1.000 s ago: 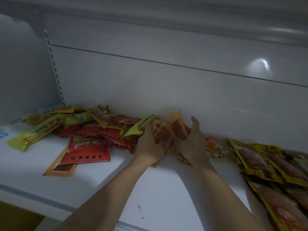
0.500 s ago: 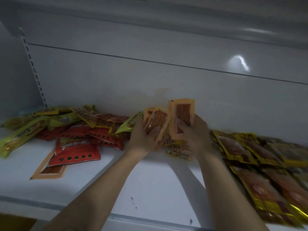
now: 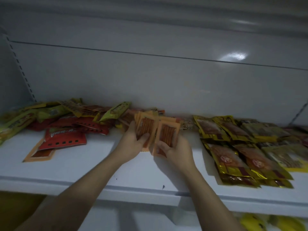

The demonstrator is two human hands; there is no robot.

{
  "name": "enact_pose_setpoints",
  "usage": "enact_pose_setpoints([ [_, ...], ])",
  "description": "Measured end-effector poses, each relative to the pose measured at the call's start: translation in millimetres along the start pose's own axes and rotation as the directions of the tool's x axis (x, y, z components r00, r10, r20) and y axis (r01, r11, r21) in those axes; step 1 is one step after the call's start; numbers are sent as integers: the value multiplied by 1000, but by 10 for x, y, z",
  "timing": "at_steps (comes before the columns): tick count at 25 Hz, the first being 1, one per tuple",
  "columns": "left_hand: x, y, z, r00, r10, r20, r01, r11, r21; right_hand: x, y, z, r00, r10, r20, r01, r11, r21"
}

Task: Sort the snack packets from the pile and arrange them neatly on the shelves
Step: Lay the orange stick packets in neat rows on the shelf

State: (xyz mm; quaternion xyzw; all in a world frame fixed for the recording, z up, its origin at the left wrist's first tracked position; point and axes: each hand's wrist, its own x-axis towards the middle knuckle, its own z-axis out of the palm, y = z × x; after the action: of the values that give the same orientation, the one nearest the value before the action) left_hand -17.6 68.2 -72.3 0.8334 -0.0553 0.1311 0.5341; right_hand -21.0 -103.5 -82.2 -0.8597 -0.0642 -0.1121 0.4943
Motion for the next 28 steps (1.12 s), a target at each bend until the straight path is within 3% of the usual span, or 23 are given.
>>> enact_pose_setpoints([
  [6,-158,317,126,998,-20,-65,19,1000,-14,-108,-183,-285,992,14,-126,-8,999,48],
  [11,-228,1006,433,988,84,-130,-68,990,126,-242,-259,-1170,944,56,-325,-44,998,46],
  [18,-534,1822,1614,990,137,45,-137,991,7,-930,170,-2843,850,122,-512,-145,989,-4],
  [28,-1414,2781,3514,907,286,310,-247,956,-157,-2399,937,-4706,655,254,-712,-360,933,2],
])
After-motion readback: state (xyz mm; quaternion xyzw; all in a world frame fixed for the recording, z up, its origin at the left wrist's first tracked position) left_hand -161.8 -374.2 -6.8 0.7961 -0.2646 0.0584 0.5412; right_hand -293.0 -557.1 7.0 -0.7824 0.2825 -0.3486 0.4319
